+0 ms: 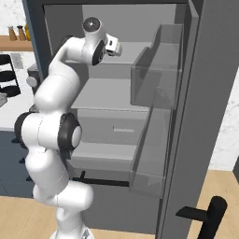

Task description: Place one bell pepper and one steak in each tupperware on the nearby counter, to pack two identical lunches.

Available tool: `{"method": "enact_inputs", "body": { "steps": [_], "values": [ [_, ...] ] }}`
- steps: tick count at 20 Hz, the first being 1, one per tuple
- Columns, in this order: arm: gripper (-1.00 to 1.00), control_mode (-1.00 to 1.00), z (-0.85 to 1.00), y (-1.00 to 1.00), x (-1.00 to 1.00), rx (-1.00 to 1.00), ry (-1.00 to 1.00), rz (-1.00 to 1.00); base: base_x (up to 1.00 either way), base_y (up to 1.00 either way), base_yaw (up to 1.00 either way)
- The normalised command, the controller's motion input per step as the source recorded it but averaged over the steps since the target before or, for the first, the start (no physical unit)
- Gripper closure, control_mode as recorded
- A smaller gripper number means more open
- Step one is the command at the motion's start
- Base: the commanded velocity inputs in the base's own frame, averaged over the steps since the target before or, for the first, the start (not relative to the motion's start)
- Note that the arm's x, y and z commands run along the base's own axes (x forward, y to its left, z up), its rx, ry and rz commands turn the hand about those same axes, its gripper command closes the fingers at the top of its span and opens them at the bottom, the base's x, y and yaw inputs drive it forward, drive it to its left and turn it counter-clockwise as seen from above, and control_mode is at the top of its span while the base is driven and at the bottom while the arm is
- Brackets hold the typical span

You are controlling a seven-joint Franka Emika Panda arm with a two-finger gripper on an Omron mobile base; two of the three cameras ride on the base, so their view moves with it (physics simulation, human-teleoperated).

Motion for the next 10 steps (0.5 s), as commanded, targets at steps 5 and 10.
{"method": "enact_inputs", "body": {
  "steps": [5, 10],
  "values": [
    [-1.00, -1.00, -0.21, 0.00, 0.31, 0.00, 0.00, 0.00, 0.00, 0.00, 0.00],
    [-1.00, -1.00, -0.23, 0.00, 0.38, 0.00, 0.00, 0.00, 0.00, 0.00, 0.00]
  ]
}}
